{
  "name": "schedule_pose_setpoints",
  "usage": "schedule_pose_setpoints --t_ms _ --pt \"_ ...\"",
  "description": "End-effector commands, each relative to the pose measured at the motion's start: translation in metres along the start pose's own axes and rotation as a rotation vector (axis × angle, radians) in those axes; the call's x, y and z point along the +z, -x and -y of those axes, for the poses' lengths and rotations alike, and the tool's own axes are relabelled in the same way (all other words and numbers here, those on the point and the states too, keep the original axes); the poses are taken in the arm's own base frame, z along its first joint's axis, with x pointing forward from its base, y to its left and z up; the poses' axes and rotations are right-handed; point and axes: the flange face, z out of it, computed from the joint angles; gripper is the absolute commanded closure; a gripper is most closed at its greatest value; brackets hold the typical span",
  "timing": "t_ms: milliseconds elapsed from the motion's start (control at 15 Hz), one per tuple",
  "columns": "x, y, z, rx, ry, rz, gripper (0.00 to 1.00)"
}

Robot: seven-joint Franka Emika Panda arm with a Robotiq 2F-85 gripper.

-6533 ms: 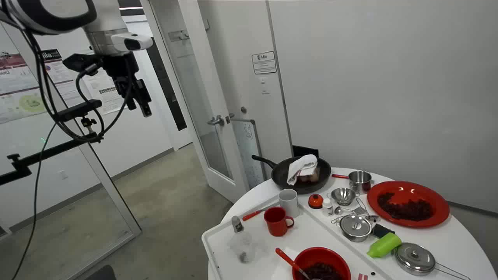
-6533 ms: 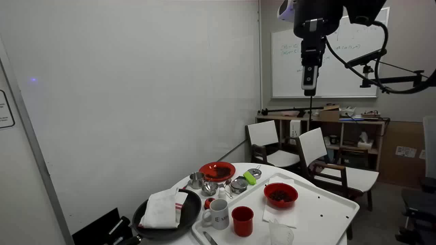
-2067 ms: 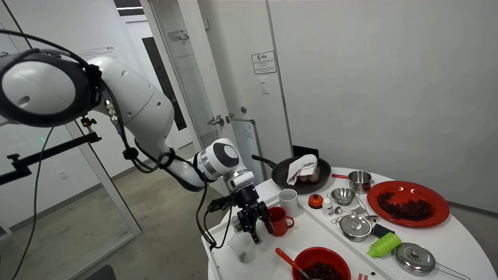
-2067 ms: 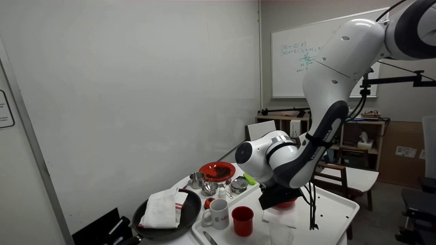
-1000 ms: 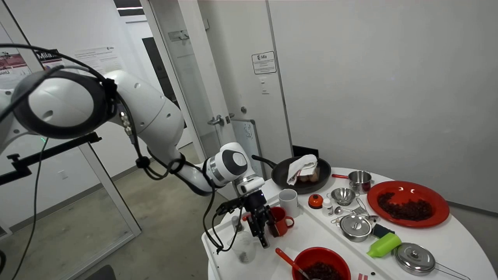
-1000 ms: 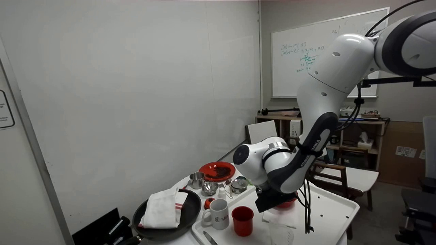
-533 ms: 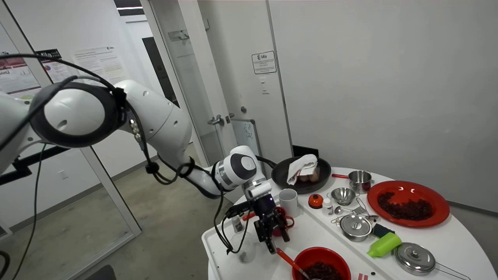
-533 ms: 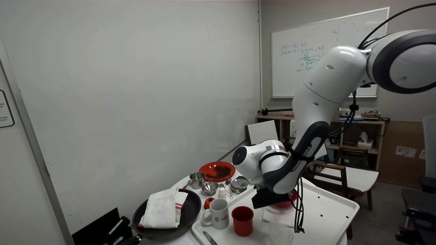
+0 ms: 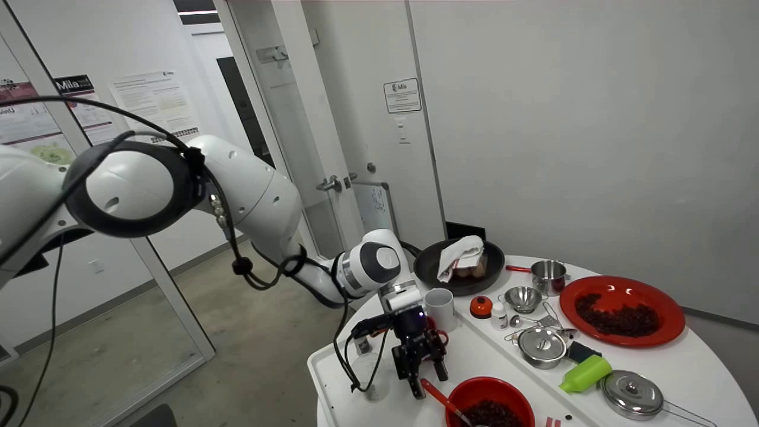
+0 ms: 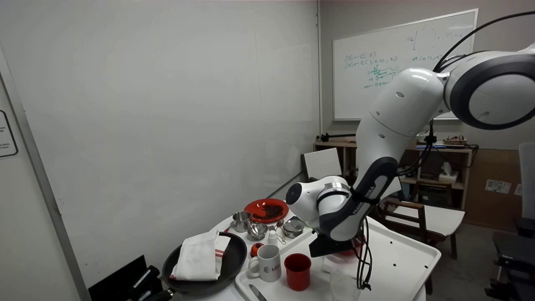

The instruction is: Remove the spoon from the red bowl and put it in the red mug

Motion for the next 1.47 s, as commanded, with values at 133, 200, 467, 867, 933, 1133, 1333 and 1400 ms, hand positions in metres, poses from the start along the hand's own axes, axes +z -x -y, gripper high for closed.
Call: schedule_pose_setpoints --t_ms 133,200,467,867,933,1133,1333,1400 --pt "0.004 0.006 0.011 0.016 0.026 0.006 0.4" --pt "0.005 0.006 0.011 0.015 0.028 0.007 0.5" --pt "0.005 0.006 0.012 0.018 0.029 0.005 0.81" --pt "0.001 0.002 0.011 0.031 0.018 0.009 0.9" --pt "0.0 0.001 0.01 0.035 0.015 0.009 0.9" --pt "-0.005 -0.005 0.009 0.045 -0.001 0.011 0.9" --pt "-0.011 -0.009 0.008 0.043 -0.026 0.02 0.9" --pt "-0.015 -0.011 0.007 0.034 -0.044 0.03 0.9"
